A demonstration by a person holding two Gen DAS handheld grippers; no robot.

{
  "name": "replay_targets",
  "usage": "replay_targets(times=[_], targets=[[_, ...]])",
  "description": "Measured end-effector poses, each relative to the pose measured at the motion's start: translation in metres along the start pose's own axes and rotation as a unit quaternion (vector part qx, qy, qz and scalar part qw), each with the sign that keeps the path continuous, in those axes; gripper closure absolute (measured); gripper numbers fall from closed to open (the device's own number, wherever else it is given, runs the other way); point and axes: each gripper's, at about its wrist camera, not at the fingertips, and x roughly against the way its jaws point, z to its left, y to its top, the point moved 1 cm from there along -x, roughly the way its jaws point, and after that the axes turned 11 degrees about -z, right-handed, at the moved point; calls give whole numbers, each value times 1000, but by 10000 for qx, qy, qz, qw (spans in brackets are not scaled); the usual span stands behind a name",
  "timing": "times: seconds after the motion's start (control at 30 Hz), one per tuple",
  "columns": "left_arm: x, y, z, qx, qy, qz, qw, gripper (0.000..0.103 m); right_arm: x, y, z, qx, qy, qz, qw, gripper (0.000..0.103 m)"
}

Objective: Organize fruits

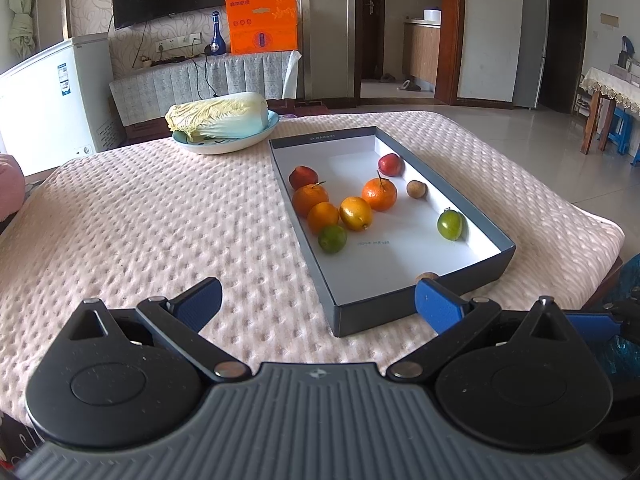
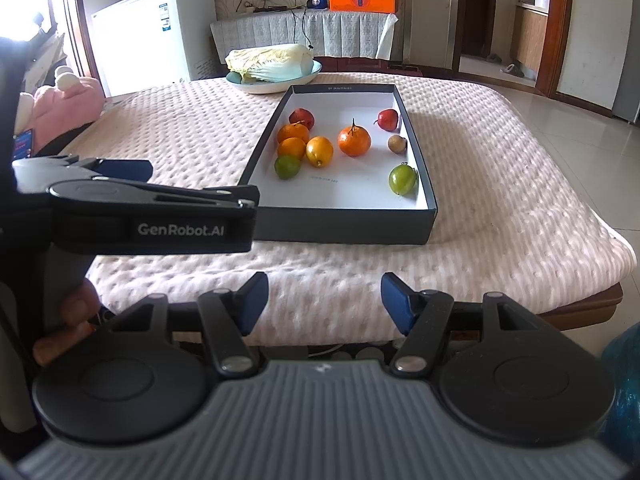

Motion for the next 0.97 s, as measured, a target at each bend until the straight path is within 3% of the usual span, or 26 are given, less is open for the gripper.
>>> replay_targets(times=[0.97], targets=[[3, -1, -1, 88, -93, -80, 9999, 0, 1, 3, -1, -15, -17, -23, 10000, 38]])
